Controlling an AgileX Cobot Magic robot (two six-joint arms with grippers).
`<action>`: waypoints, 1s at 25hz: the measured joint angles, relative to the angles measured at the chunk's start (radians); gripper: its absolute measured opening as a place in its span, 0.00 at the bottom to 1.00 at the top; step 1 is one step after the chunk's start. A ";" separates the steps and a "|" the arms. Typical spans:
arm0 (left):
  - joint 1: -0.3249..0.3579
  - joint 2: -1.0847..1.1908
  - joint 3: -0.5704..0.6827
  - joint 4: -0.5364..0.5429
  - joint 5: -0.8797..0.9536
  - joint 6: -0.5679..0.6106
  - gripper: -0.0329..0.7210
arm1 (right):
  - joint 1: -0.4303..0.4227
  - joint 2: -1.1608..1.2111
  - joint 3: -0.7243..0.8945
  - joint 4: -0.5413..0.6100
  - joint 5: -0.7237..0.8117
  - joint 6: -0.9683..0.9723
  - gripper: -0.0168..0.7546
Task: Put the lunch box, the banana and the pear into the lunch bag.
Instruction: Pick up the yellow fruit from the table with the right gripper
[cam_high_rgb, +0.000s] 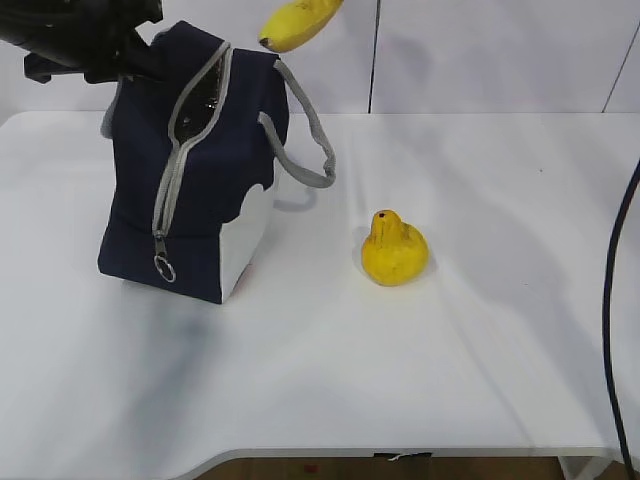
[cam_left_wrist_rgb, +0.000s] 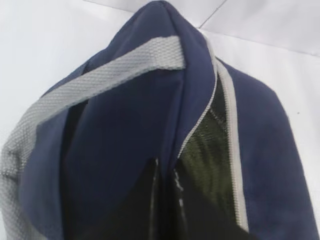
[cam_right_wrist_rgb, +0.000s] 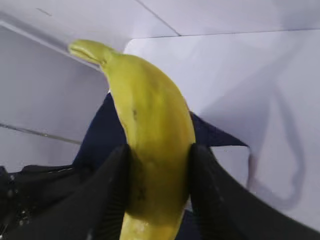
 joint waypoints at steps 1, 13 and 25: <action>0.000 0.000 0.000 -0.011 -0.002 0.000 0.04 | 0.013 0.000 0.000 0.007 0.000 -0.002 0.42; 0.000 -0.008 0.000 -0.058 -0.006 0.000 0.04 | 0.187 0.037 -0.003 -0.057 0.000 -0.039 0.42; 0.021 -0.021 0.000 -0.069 -0.003 0.000 0.04 | 0.193 0.098 -0.003 -0.306 0.000 -0.047 0.42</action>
